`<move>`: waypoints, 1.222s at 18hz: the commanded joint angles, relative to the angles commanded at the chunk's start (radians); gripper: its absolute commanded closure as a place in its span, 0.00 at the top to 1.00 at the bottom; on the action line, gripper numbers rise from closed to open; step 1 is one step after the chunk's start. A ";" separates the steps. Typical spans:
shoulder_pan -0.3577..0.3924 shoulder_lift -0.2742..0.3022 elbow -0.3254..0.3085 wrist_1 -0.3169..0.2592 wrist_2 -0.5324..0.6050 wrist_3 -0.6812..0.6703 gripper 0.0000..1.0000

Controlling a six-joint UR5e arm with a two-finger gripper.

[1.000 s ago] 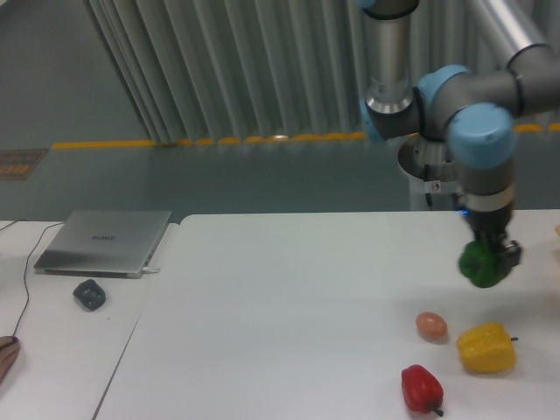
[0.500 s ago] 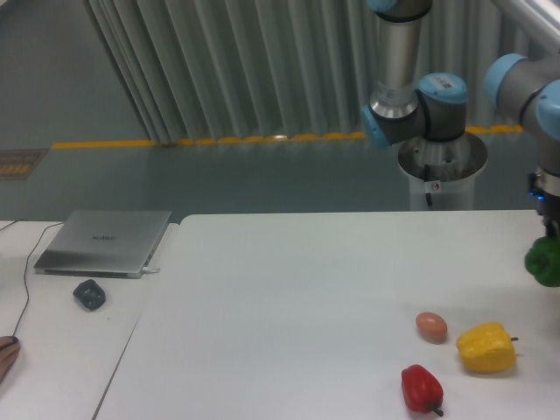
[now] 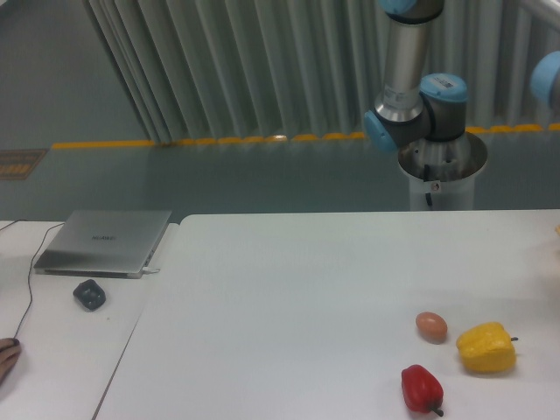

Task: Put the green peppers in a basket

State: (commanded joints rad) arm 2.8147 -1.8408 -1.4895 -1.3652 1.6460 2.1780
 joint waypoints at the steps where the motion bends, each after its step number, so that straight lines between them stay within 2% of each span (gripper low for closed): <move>1: 0.009 -0.002 -0.002 0.002 0.000 0.014 0.38; 3: 0.028 -0.017 -0.002 0.018 0.000 0.046 0.39; 4: 0.037 -0.024 -0.003 0.041 0.000 0.069 0.43; 5: 0.052 -0.028 -0.006 0.051 0.000 0.089 0.52; 6: 0.063 -0.029 -0.011 0.052 -0.002 0.095 0.74; 8: 0.065 -0.032 -0.015 0.057 -0.002 0.089 1.00; 15: 0.104 -0.031 -0.020 0.057 -0.017 0.095 1.00; 20: 0.094 -0.023 -0.018 0.055 -0.034 0.077 1.00; 22: 0.089 -0.020 -0.020 0.055 -0.070 0.027 1.00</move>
State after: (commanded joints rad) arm 2.9038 -1.8607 -1.5094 -1.3100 1.5756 2.2047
